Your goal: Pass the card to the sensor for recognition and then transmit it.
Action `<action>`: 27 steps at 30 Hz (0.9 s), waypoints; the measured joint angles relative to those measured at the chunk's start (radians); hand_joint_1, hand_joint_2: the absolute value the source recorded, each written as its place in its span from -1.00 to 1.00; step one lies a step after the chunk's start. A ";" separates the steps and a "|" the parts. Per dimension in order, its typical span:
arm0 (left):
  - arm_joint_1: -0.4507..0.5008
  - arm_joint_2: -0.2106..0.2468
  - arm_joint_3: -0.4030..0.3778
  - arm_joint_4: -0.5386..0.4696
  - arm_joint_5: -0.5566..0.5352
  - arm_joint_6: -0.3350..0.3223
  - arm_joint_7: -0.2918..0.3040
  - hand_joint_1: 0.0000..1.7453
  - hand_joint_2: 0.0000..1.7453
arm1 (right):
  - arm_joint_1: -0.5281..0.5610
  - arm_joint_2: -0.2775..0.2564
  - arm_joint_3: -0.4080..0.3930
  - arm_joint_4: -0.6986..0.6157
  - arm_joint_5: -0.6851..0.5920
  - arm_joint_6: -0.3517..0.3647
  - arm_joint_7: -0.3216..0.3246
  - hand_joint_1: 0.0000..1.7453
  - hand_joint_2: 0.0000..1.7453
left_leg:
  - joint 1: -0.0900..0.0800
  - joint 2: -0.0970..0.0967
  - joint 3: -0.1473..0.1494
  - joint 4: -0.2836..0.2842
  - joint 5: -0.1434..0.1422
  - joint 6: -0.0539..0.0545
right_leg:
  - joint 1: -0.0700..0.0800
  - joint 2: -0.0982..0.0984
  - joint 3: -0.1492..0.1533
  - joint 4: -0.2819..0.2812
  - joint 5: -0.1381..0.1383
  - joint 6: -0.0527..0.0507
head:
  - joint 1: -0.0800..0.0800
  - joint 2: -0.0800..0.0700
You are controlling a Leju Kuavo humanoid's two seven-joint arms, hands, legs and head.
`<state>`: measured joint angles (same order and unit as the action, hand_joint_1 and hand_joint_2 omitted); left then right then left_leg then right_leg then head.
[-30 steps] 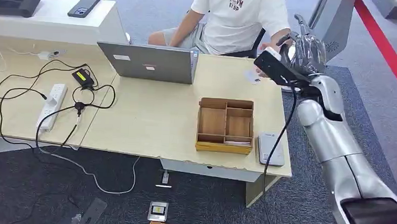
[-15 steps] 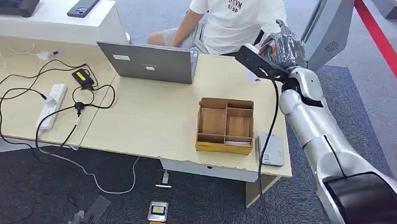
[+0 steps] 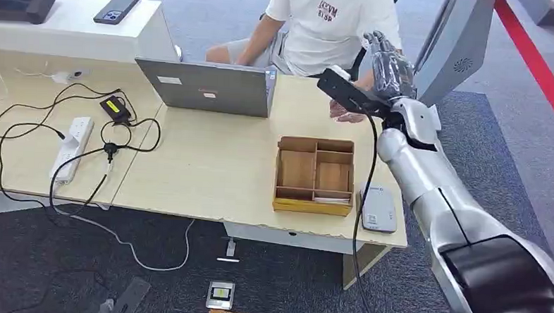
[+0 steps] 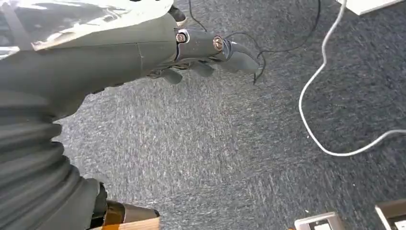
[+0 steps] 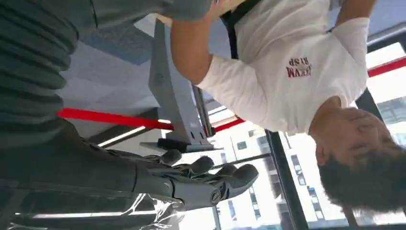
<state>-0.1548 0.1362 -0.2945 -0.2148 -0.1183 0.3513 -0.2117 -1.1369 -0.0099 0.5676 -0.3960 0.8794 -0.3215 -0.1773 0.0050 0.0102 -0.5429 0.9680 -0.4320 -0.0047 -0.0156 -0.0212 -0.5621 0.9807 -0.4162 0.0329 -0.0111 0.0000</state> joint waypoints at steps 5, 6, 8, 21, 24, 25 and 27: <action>0.022 -0.010 -0.006 0.000 0.064 0.051 -0.023 -1.00 1.00 | -0.028 -0.026 -0.026 -0.002 -0.097 -0.223 -0.124 -1.00 1.00 | 0.000 0.000 0.000 0.001 0.000 0.000 | 0.000 0.000 -0.001 -0.001 0.000 0.000 | 0.000 0.000; 0.025 -0.013 -0.008 0.000 0.079 0.061 -0.023 -1.00 1.00 | -0.030 -0.038 -0.039 -0.007 -0.128 -0.282 -0.154 -1.00 1.00 | 0.000 -0.001 0.000 0.002 0.000 0.000 | 0.000 0.000 0.000 -0.001 0.000 0.000 | 0.000 0.000; 0.028 -0.024 -0.009 0.000 0.098 0.082 -0.027 -1.00 1.00 | -0.030 -0.075 -0.077 -0.030 -0.168 -0.345 -0.233 -1.00 1.00 | 0.000 -0.001 0.000 0.003 0.000 0.000 | 0.000 -0.001 0.000 -0.002 0.000 0.001 | 0.000 0.000; -0.032 -0.149 0.059 -0.008 0.273 0.193 -0.058 -1.00 1.00 | 0.142 -0.444 -0.765 -0.176 -0.041 -0.349 -0.485 -1.00 1.00 | -0.001 -0.005 -0.003 0.008 -0.003 0.010 | -0.001 -0.002 0.004 -0.009 0.004 0.009 | 0.001 0.000; -0.020 -0.153 0.071 -0.008 0.304 0.205 -0.079 -1.00 1.00 | 0.251 -0.524 -0.921 -0.176 -0.002 -0.349 -0.506 -1.00 1.00 | -0.001 -0.003 -0.003 0.008 -0.006 0.012 | -0.001 -0.001 0.004 -0.009 0.004 0.010 | 0.002 0.000; -0.019 -0.156 0.075 -0.008 0.314 0.208 -0.084 -1.00 1.00 | 0.285 -0.543 -0.969 -0.177 0.034 -0.349 -0.507 -1.00 1.00 | -0.001 -0.001 -0.003 0.008 -0.006 0.012 | -0.001 0.001 0.004 -0.009 0.004 0.010 | 0.002 0.000; -0.019 -0.164 0.083 -0.008 0.334 0.214 -0.095 -1.00 1.00 | 0.360 -0.574 -1.081 -0.181 0.115 -0.349 -0.512 -1.00 1.00 | -0.001 -0.001 -0.003 0.008 -0.007 0.013 | -0.001 0.001 0.003 -0.009 0.003 0.011 | 0.002 0.000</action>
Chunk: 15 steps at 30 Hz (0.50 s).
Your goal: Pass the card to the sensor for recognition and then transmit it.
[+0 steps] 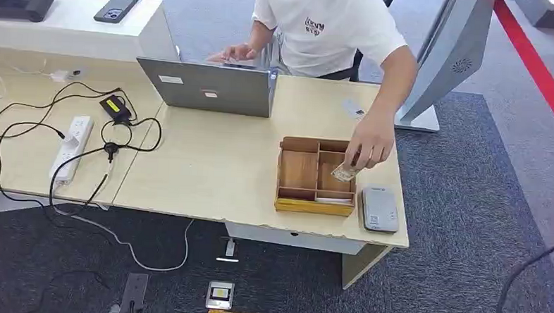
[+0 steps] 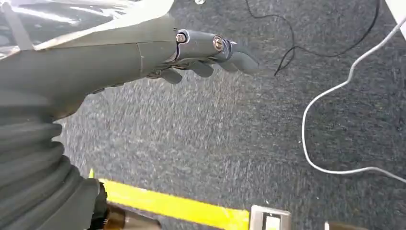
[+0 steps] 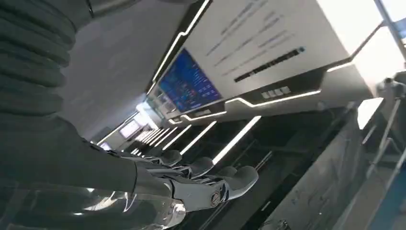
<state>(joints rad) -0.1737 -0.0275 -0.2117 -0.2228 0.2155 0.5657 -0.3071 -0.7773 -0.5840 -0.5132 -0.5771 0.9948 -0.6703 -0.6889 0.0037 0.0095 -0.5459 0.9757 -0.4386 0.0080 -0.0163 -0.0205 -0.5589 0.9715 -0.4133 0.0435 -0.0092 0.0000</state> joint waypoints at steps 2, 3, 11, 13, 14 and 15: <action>0.001 -0.007 0.003 0.000 0.019 0.003 -0.002 -1.00 1.00 | 0.067 -0.016 -0.103 0.000 0.066 0.000 0.001 -1.00 1.00 | 0.000 -0.001 0.000 0.000 0.000 0.000 | 0.000 0.000 0.000 0.000 -0.001 0.000 | 0.000 0.000; 0.001 -0.009 0.005 0.000 0.026 0.003 -0.002 -1.00 1.00 | 0.101 -0.018 -0.150 0.000 0.077 0.000 0.013 -1.00 1.00 | 0.001 -0.001 0.000 0.000 0.000 0.000 | 0.001 0.000 0.000 0.000 -0.001 0.000 | -0.001 0.000; 0.000 -0.001 -0.003 0.000 0.042 -0.047 0.097 -1.00 1.00 | 0.279 0.018 -0.466 0.047 0.328 0.000 0.100 -1.00 1.00 | 0.002 0.001 0.000 -0.002 0.001 -0.001 | 0.001 0.000 0.000 0.001 -0.001 0.000 | -0.001 0.000; -0.006 0.018 -0.006 0.000 0.051 -0.073 0.114 -1.00 1.00 | 0.312 0.041 -0.502 0.060 0.388 0.000 0.150 -1.00 1.00 | 0.002 0.001 0.000 -0.003 0.001 -0.001 | 0.001 0.000 0.000 0.001 -0.001 -0.001 | -0.001 0.000; -0.009 0.025 -0.009 0.000 0.055 -0.075 0.115 -1.00 1.00 | 0.329 0.050 -0.515 0.069 0.417 0.000 0.174 -1.00 1.00 | 0.002 0.001 0.000 -0.003 0.001 -0.001 | 0.002 0.000 0.000 0.001 -0.001 -0.001 | -0.001 0.000; -0.011 0.029 -0.011 0.000 0.063 -0.075 0.115 -1.00 1.00 | 0.349 0.061 -0.524 0.079 0.444 0.000 0.201 -1.00 1.00 | 0.002 0.001 0.001 -0.003 0.001 -0.001 | 0.002 0.000 0.000 0.001 -0.001 -0.001 | -0.001 0.000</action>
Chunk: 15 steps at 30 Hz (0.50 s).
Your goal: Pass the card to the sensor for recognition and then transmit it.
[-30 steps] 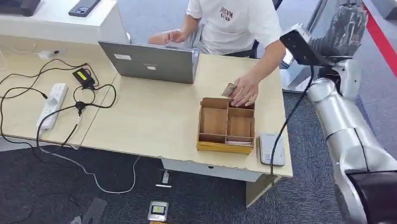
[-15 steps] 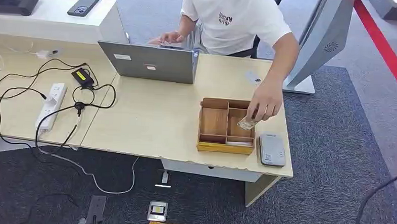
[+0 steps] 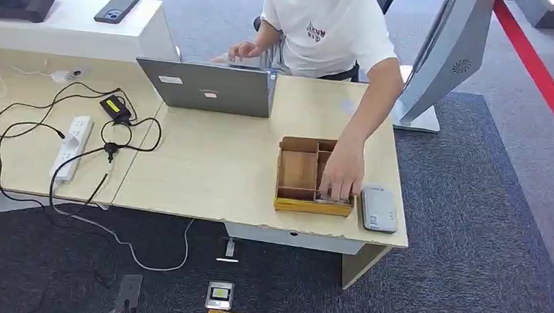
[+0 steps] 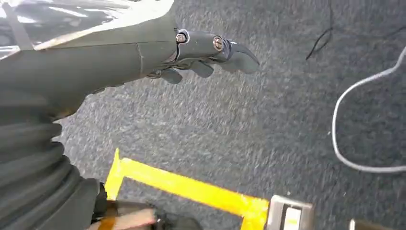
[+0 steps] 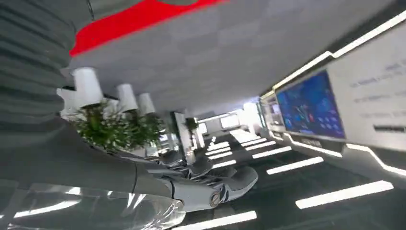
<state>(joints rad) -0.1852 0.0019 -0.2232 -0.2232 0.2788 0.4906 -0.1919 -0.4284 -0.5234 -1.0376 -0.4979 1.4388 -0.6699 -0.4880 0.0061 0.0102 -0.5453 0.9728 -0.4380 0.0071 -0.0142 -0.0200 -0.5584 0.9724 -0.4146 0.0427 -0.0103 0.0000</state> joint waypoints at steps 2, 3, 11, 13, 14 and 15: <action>-0.002 0.007 -0.006 0.000 0.017 0.001 0.007 -1.00 1.00 | 0.043 0.018 -0.007 0.026 0.028 0.000 0.053 -1.00 1.00 | 0.000 0.000 0.000 0.000 0.000 0.000 | -0.001 -0.001 0.000 0.000 -0.001 0.000 | 0.000 0.000; -0.002 0.010 -0.009 0.000 0.026 0.002 0.010 -1.00 1.00 | 0.060 0.025 -0.010 0.040 0.032 0.000 0.076 -1.00 1.00 | 0.000 0.000 0.000 0.000 0.000 0.000 | -0.001 -0.001 0.000 0.000 -0.001 -0.001 | 0.000 0.000; 0.004 0.018 -0.038 0.000 0.056 0.002 0.015 -1.00 1.00 | 0.159 0.074 -0.020 0.167 0.003 0.020 0.211 -1.00 1.00 | 0.001 0.000 0.000 0.000 0.000 0.000 | -0.002 -0.001 -0.001 0.000 -0.001 -0.001 | 0.000 0.000; 0.005 0.020 -0.049 0.000 0.058 0.002 0.022 -1.00 1.00 | 0.177 0.086 -0.030 0.203 -0.011 0.099 0.279 -1.00 1.00 | 0.001 0.000 0.000 0.000 0.000 0.000 | -0.001 -0.001 0.000 0.000 -0.002 0.000 | 0.002 0.000; 0.006 0.021 -0.053 0.000 0.060 0.002 0.024 -1.00 1.00 | 0.185 0.096 -0.034 0.215 -0.017 0.145 0.323 -1.00 1.00 | 0.001 0.000 0.000 0.000 0.000 0.000 | -0.001 -0.001 0.000 0.000 -0.002 0.000 | 0.001 0.000; 0.007 0.021 -0.057 0.000 0.062 0.000 0.024 -1.00 1.00 | 0.194 0.103 -0.035 0.225 -0.024 0.197 0.359 -1.00 1.00 | 0.001 0.000 0.000 -0.001 0.000 0.000 | -0.002 -0.001 0.000 0.000 -0.002 0.000 | 0.000 0.000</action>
